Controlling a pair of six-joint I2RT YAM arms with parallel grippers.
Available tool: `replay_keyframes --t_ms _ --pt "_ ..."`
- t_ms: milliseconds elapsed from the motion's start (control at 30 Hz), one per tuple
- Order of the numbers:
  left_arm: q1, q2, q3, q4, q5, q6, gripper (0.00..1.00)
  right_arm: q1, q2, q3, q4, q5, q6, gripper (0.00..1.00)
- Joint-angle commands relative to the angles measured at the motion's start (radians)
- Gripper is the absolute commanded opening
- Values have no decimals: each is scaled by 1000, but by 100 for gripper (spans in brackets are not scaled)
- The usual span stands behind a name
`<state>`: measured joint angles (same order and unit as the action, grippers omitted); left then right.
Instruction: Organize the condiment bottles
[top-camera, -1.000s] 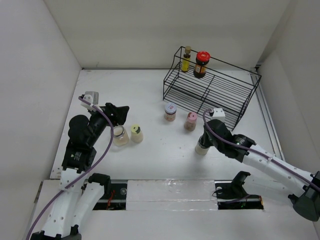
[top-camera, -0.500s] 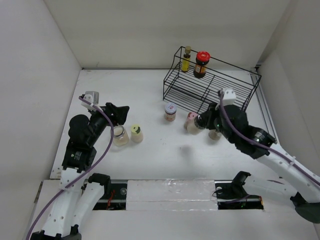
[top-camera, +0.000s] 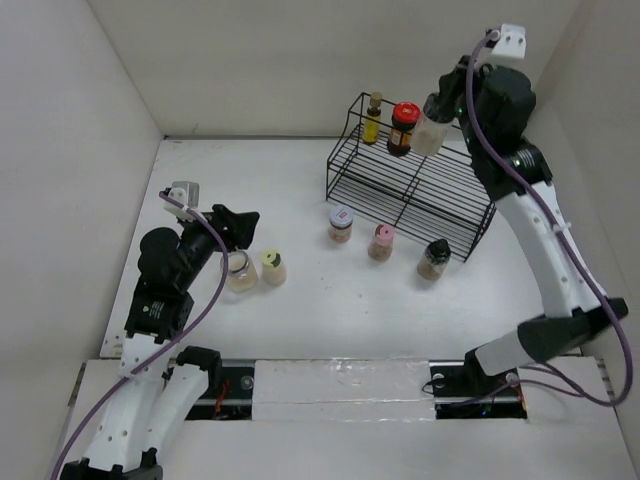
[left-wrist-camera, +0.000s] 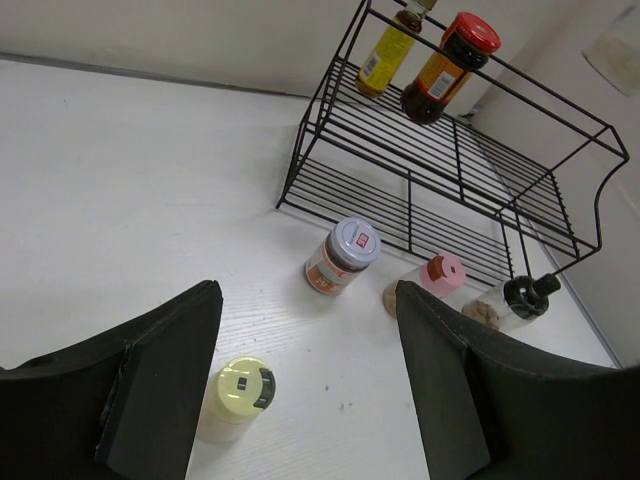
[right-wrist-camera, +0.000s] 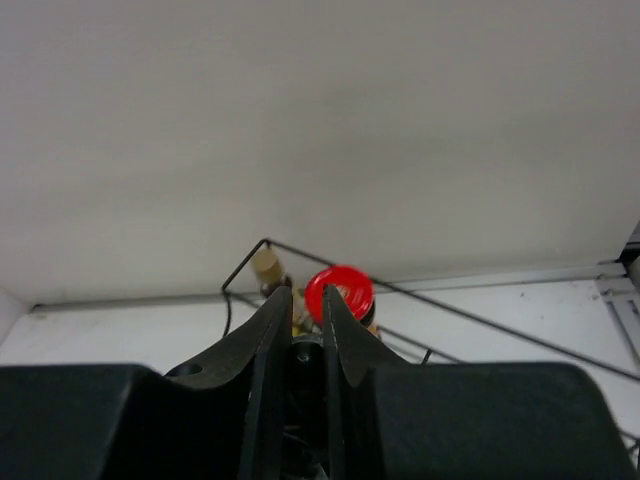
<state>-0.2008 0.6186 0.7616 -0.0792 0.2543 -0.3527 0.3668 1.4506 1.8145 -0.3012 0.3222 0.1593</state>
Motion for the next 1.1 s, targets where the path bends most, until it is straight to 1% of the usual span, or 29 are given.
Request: replay_keyframes --t_ms 0,33,133,300,500,600,767,1067 --pt "6 -11 8 33 11 -2 66 -84 120 188 5 -89 -35 8" --pt "6 -11 8 33 11 -2 66 -101 164 224 5 -101 -35 8" --pt "6 -11 8 33 11 -2 66 -153 198 224 45 -135 -35 8" --pt "6 -2 8 33 11 -2 66 -213 261 275 45 -184 -35 8" --pt "6 7 8 33 11 -2 66 -233 283 296 45 -199 -53 8" --pt "6 7 8 33 11 -2 66 -244 271 238 69 -190 -53 8" --pt "6 7 8 33 11 -2 66 -253 280 191 89 -190 -72 8" --pt "6 7 8 33 11 -2 66 -272 298 171 109 -169 -90 8"
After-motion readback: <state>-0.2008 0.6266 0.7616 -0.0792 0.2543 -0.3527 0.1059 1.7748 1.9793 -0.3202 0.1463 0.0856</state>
